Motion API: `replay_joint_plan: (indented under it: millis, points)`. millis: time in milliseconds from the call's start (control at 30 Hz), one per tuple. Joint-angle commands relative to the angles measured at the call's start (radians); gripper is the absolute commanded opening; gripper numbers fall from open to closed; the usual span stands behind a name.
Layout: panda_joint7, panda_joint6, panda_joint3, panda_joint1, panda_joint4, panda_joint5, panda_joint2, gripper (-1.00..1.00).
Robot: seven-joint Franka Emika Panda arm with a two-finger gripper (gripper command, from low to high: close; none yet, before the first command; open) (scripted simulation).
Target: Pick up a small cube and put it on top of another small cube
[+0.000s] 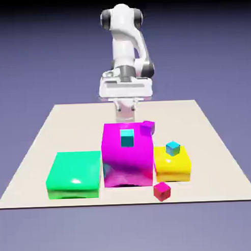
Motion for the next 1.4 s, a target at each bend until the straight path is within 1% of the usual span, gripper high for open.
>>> replay_joint_plan:
  millis: [0,1000,1033,1133,1167,1200,1233,1333,1367]
  points:
    - [0.0,-0.032,0.011,0.0,0.029,-0.01,0.036,0.0]
    - [-0.011,-0.978,0.332,-0.014,0.895,-0.309,1.114,0.0]
    - [-0.011,-0.978,0.332,-0.014,0.895,-0.309,1.114,0.0]
    - [0.019,-0.848,0.298,-0.007,0.848,-0.356,1.201,0.0]
    - [0.021,-0.84,0.295,-0.006,0.845,-0.359,1.207,0.0]
    - [0.021,-0.839,0.295,-0.006,0.845,-0.359,1.207,-1.0]
    - [0.021,-0.839,0.295,-0.006,0.845,-0.359,1.207,-1.0]
    - [-0.009,-0.97,0.33,-0.014,0.892,-0.312,1.119,-1.0]
    - [-0.011,-0.978,0.332,-0.014,0.895,-0.309,1.114,-1.0]
